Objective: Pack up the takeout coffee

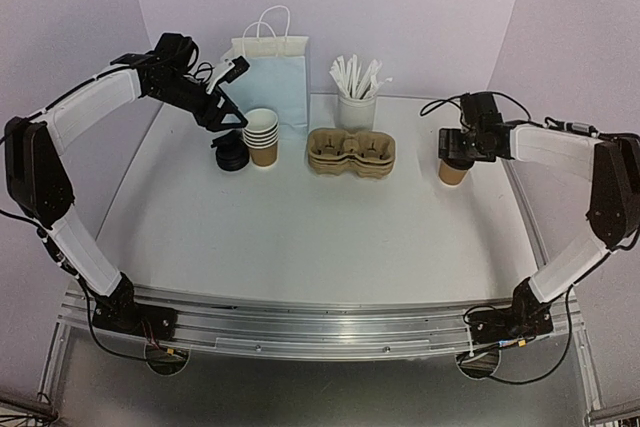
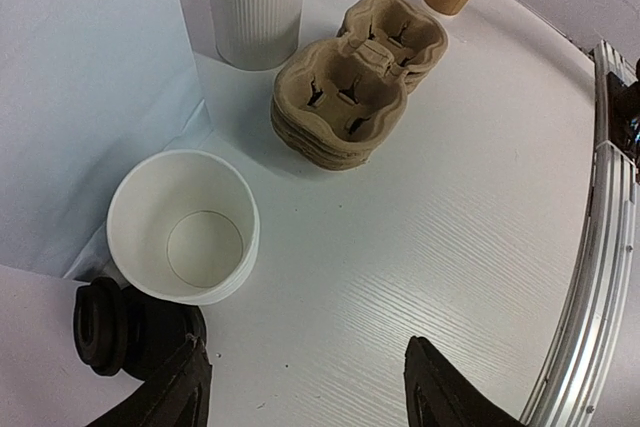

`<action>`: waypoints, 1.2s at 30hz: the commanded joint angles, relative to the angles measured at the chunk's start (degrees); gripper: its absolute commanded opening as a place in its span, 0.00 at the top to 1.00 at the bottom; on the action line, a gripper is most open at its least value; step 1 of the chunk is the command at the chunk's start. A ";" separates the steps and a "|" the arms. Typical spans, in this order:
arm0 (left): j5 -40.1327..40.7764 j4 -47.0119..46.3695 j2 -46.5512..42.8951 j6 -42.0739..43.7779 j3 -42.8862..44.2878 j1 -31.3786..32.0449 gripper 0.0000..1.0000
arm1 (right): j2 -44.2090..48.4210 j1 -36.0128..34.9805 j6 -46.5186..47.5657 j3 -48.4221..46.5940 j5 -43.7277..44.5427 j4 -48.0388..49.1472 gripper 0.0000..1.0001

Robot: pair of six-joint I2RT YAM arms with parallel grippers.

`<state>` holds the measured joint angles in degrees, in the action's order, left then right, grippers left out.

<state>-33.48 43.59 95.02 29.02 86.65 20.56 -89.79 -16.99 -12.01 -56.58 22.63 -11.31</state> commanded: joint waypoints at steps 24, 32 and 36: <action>14.83 4.04 15.93 28.85 14.09 5.62 0.56 | -24.59 -23.18 -32.28 -43.84 -30.09 -0.66 0.34; 15.20 3.58 18.93 28.64 15.43 5.64 0.71 | -31.84 -23.81 -38.96 -48.28 -34.71 4.28 0.43; 14.53 3.99 19.04 28.64 15.59 5.65 0.75 | -33.60 -23.88 -39.78 -48.58 -35.38 4.76 0.44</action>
<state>-18.39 48.40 114.25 57.20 99.28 26.26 -121.58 -40.64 -48.80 -102.66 -10.53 -9.73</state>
